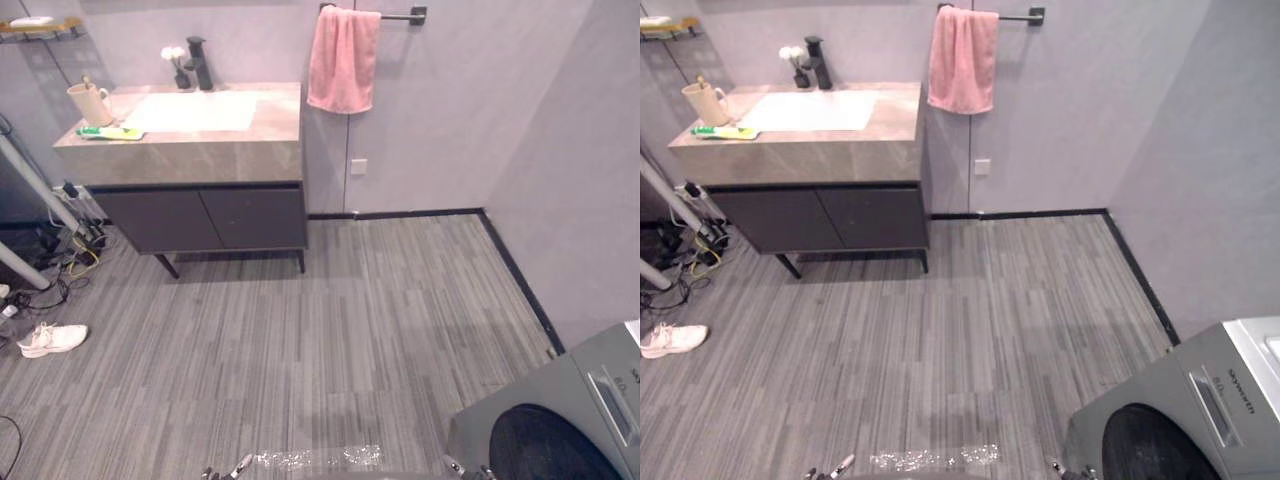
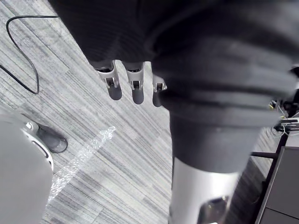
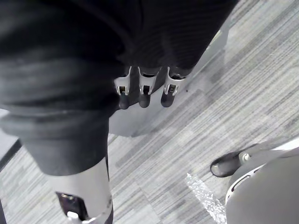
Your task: Organize washtable
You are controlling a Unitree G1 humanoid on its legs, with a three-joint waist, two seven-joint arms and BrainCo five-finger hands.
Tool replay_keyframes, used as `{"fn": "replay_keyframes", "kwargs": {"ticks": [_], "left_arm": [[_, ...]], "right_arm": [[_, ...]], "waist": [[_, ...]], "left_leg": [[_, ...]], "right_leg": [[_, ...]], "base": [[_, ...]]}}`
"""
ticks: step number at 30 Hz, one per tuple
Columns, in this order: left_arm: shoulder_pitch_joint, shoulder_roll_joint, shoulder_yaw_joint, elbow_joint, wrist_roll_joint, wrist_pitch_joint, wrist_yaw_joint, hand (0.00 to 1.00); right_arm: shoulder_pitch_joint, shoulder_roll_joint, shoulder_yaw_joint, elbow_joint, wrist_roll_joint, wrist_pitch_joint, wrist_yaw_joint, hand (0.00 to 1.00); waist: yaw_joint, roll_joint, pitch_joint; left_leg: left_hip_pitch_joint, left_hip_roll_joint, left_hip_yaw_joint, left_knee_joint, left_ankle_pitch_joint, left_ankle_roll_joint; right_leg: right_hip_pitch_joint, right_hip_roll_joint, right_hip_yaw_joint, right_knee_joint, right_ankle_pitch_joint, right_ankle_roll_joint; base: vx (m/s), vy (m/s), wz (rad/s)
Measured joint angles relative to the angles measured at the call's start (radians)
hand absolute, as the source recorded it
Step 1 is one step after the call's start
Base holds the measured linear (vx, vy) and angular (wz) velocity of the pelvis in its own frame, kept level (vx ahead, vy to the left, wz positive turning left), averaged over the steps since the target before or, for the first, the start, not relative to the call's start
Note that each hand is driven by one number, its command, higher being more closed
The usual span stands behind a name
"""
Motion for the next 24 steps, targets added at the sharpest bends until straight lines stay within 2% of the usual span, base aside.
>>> {"fn": "replay_keyframes", "kwargs": {"ticks": [10,24], "left_arm": [[-0.009,0.024,-0.044,0.001,0.006,0.001,-0.001,0.0],[-0.018,0.019,-0.023,0.001,0.006,0.008,-0.001,0.0]], "right_arm": [[-0.031,-0.028,0.063,0.019,-0.029,0.001,0.001,0.0],[-0.06,-0.003,0.003,0.039,0.003,0.018,0.017,0.0]], "waist": [[-0.001,-0.003,0.004],[0.0,-0.004,0.019]], "left_leg": [[-0.002,-0.001,-0.007,0.005,0.002,0.003],[0.003,-0.003,-0.003,0.005,0.002,0.003]], "right_leg": [[0.004,0.001,-0.018,-0.011,0.003,-0.004],[0.002,-0.004,-0.018,0.005,0.003,-0.004]], "base": [[0.02,-0.027,0.03],[-0.04,-0.016,-0.01]]}}
